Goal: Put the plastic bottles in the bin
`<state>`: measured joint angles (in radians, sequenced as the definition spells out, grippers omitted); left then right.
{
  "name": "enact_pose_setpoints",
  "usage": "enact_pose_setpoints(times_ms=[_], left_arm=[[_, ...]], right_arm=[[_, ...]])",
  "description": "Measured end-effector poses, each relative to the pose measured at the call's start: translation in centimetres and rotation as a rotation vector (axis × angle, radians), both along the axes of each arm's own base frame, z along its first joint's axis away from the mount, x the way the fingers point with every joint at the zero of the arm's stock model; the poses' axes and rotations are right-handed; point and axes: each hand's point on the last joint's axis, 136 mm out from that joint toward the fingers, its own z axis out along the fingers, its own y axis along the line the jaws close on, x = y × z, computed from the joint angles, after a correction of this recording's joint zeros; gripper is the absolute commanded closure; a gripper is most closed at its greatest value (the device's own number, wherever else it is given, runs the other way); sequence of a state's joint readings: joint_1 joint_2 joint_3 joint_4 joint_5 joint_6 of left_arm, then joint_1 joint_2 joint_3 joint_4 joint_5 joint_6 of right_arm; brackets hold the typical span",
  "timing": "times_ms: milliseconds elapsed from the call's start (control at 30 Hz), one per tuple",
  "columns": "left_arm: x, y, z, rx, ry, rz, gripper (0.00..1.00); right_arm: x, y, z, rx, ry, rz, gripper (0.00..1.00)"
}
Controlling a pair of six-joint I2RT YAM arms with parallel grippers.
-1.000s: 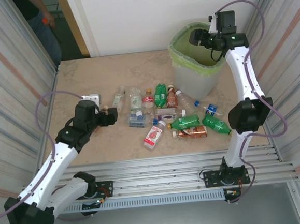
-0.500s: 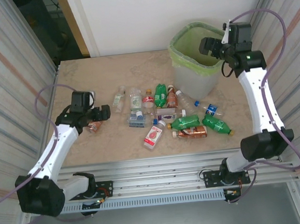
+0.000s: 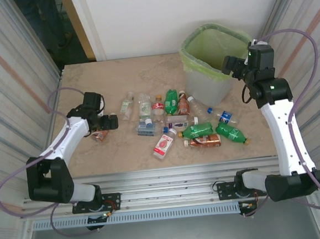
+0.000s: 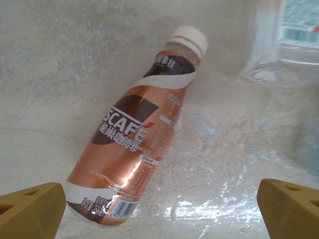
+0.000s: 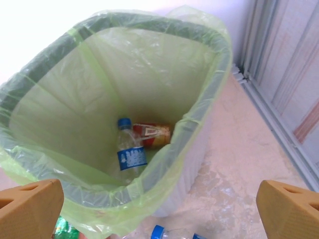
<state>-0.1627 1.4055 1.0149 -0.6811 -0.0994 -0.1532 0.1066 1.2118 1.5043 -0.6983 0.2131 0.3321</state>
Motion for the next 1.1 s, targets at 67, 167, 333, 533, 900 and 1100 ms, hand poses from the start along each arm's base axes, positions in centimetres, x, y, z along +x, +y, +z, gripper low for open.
enact_pose_setpoints(times_ms=[67, 167, 333, 533, 900, 1100], left_arm=[[0.1, 0.4, -0.9, 0.009, 0.031, 0.013, 0.01], [0.4, 0.9, -2.1, 0.017, 0.071, 0.027, 0.01], [0.7, 1.2, -3.7, 0.038, 0.129, 0.034, 0.01], [1.0, 1.7, -5.6, 0.075, 0.206, 0.035, 0.01], [0.3, 2.1, -8.6, 0.101, 0.319, 0.031, 0.15], [0.3, 1.9, -8.8, 0.093, 0.328, 0.026, 0.3]], right_arm=[[-0.5, -0.2, 0.0, -0.001, 0.002, -0.009, 0.02], [-0.9, -0.3, 0.0, -0.004, 0.006, -0.019, 0.02], [-1.2, -0.2, -0.2, 0.002, 0.015, -0.027, 0.02], [-1.5, -0.1, 0.1, -0.003, 0.003, -0.033, 0.02], [-2.4, -0.4, 0.3, 0.014, -0.015, -0.057, 0.02], [-2.4, -0.4, 0.2, 0.022, -0.015, -0.058, 0.02]])
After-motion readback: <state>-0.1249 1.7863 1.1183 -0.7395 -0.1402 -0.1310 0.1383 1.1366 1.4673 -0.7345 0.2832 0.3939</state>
